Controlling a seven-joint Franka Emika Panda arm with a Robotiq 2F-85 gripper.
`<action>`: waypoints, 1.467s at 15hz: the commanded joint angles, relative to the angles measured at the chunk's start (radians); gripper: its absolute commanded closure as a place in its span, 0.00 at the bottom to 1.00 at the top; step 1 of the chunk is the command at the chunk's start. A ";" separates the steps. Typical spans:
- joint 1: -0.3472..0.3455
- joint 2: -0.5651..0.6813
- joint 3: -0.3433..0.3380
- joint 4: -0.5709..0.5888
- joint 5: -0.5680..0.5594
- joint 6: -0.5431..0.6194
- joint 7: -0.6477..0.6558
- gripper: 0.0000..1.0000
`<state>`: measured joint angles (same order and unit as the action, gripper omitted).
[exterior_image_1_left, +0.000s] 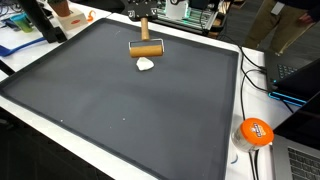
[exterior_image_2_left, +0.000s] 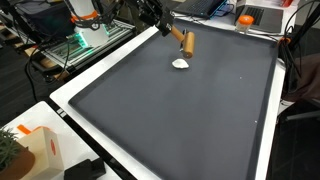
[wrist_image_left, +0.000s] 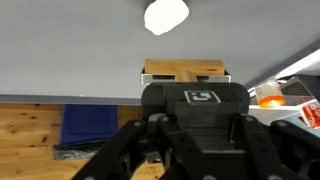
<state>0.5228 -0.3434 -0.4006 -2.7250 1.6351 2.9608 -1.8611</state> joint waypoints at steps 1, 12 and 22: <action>-0.059 0.063 0.279 0.061 -0.013 0.247 0.278 0.78; -0.037 0.343 0.507 0.238 0.567 0.666 0.282 0.78; -0.020 0.158 0.530 0.399 0.886 0.864 0.072 0.53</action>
<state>0.5026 -0.1860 0.1292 -2.3256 2.5208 3.8252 -1.7895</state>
